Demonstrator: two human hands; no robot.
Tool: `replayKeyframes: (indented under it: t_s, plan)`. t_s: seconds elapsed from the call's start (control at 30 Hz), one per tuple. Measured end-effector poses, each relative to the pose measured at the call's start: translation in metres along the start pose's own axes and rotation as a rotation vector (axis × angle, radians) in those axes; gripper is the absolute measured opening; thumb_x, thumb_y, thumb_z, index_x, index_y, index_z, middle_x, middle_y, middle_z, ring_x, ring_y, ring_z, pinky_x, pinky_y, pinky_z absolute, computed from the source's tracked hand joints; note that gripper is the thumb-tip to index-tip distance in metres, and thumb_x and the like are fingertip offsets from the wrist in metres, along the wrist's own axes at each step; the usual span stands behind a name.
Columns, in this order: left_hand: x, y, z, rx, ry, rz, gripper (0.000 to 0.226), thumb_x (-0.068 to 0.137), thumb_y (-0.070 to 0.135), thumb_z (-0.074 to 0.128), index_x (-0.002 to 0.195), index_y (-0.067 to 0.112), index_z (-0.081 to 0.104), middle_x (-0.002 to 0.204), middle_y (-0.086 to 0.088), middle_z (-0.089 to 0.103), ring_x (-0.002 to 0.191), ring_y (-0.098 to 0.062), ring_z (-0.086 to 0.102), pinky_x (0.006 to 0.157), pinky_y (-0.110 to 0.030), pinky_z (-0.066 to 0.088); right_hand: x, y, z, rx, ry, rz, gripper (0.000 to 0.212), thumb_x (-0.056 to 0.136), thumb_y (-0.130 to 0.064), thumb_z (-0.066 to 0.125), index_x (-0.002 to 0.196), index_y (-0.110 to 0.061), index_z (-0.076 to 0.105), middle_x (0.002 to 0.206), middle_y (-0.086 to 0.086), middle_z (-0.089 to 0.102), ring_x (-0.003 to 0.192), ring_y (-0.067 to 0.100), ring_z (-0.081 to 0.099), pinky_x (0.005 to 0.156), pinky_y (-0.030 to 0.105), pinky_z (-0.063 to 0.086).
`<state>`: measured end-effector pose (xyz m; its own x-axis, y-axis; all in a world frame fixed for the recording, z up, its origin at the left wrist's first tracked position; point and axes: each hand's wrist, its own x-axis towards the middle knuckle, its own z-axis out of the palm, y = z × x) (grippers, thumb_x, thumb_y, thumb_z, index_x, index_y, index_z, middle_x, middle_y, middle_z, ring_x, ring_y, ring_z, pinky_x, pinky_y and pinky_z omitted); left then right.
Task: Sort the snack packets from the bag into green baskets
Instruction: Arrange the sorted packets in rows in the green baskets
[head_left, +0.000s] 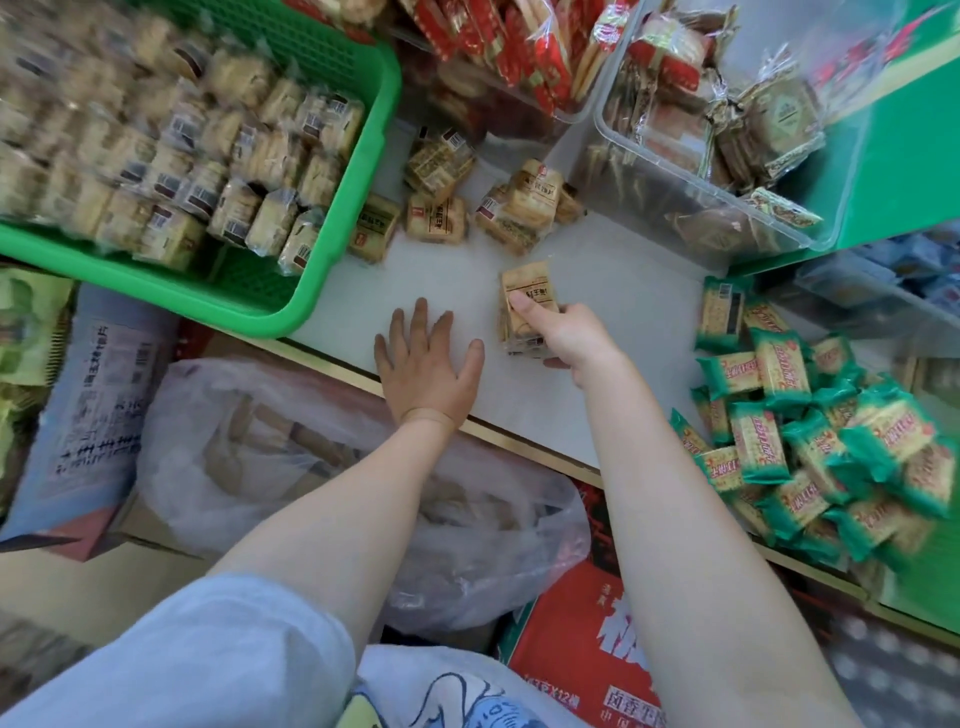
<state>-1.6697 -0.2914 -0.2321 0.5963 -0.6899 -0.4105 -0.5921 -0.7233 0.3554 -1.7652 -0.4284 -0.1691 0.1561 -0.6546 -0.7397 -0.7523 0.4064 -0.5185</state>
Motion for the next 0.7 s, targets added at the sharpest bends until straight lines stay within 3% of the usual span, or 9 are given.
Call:
replayKeyframes:
  t_s: [0.1, 0.17, 0.23, 0.3, 0.4, 0.47, 0.57, 0.63, 0.7]
  plan:
    - [0.0, -0.008, -0.017, -0.216, -0.085, 0.116, 0.07, 0.091, 0.064, 0.019, 0.145, 0.031, 0.048, 0.164, 0.004, 0.025, 0.153, -0.019, 0.009, 0.124, -0.043, 0.002, -0.006, -0.008, 0.01, -0.039, -0.013, -0.002, 0.054, 0.083, -0.058, 0.073, 0.111, -0.014, 0.059, 0.115, 0.003, 0.065, 0.098, 0.021, 0.062, 0.086, 0.036, 0.05]
    - [-0.002, -0.019, -0.034, -0.474, -0.143, 0.128, 0.073, 0.089, 0.062, 0.023, 0.132, 0.018, 0.061, 0.148, -0.008, 0.05, 0.142, -0.027, 0.036, 0.117, -0.04, 0.025, -0.007, -0.013, 0.025, -0.086, 0.02, 0.01, 0.084, 0.073, -0.063, 0.079, 0.134, -0.011, 0.051, 0.13, 0.006, 0.057, 0.115, 0.023, 0.056, 0.098, 0.035, 0.047]
    - [-0.011, -0.029, -0.051, -0.699, -0.141, 0.066, 0.055, 0.097, 0.049, 0.04, 0.12, 0.007, 0.067, 0.123, -0.011, 0.065, 0.121, -0.026, 0.054, 0.095, -0.03, 0.038, -0.009, -0.015, 0.044, -0.165, 0.074, 0.038, 0.113, 0.062, -0.064, 0.084, 0.147, -0.009, 0.035, 0.144, 0.012, 0.043, 0.133, 0.028, 0.044, 0.11, 0.04, 0.043]
    - [-0.022, -0.039, -0.065, -0.843, -0.205, -0.063, 0.034, 0.103, 0.033, 0.049, 0.122, 0.009, 0.065, 0.117, -0.004, 0.063, 0.113, -0.017, 0.054, 0.085, -0.023, 0.035, -0.022, -0.012, 0.058, -0.181, 0.106, 0.053, 0.116, 0.06, -0.06, 0.087, 0.147, -0.007, 0.031, 0.144, 0.012, 0.041, 0.136, 0.03, 0.042, 0.112, 0.041, 0.041]
    - [-0.034, -0.045, -0.08, -1.078, -0.289, -0.189, 0.02, 0.102, 0.029, 0.051, 0.111, 0.015, 0.061, 0.115, -0.007, 0.065, 0.108, -0.022, 0.061, 0.09, -0.032, 0.045, -0.061, -0.002, 0.066, 0.12, 0.031, 0.066, 0.109, 0.049, -0.058, 0.09, 0.136, -0.008, 0.048, 0.129, 0.006, 0.062, 0.113, 0.022, 0.063, 0.076, 0.03, 0.053]
    - [-0.043, -0.04, -0.096, -1.204, -0.394, -0.238, 0.038, 0.097, 0.043, 0.057, 0.121, 0.015, 0.056, 0.121, -0.009, 0.063, 0.108, -0.023, 0.063, 0.096, -0.04, 0.05, -0.092, 0.007, 0.068, 0.329, -0.031, 0.011, 0.103, 0.045, -0.053, 0.091, 0.132, -0.011, 0.056, 0.119, 0.006, 0.071, 0.104, 0.023, 0.07, 0.071, 0.03, 0.055]
    - [-0.057, -0.035, -0.12, -1.358, -0.602, -0.212, 0.096, 0.064, 0.072, 0.065, 0.142, 0.018, 0.048, 0.13, -0.012, 0.064, 0.11, -0.026, 0.066, 0.081, -0.04, 0.056, -0.14, 0.006, 0.078, 0.477, -0.101, -0.134, 0.119, 0.05, -0.056, 0.094, 0.148, -0.027, 0.034, 0.138, 0.004, 0.06, 0.119, 0.022, 0.065, 0.099, 0.044, 0.054]
    - [-0.064, -0.037, -0.139, -1.438, -0.647, -0.134, 0.103, 0.061, 0.071, 0.072, 0.146, 0.019, 0.042, 0.132, -0.018, 0.063, 0.112, -0.03, 0.067, 0.077, -0.04, 0.057, -0.171, -0.009, 0.091, 0.357, -0.108, -0.246, 0.116, 0.061, -0.073, 0.08, 0.154, -0.047, 0.015, 0.149, -0.002, 0.045, 0.131, 0.02, 0.053, 0.102, 0.042, 0.05]
    - [-0.067, -0.046, -0.164, -1.489, -0.632, -0.097, 0.109, 0.062, 0.069, 0.079, 0.148, 0.017, 0.038, 0.133, -0.018, 0.062, 0.113, -0.032, 0.067, 0.074, -0.037, 0.056, -0.191, -0.026, 0.107, 0.16, -0.019, -0.358, 0.103, 0.068, -0.091, 0.052, 0.154, -0.05, 0.013, 0.146, 0.001, 0.043, 0.136, 0.023, 0.044, 0.109, 0.047, 0.043]
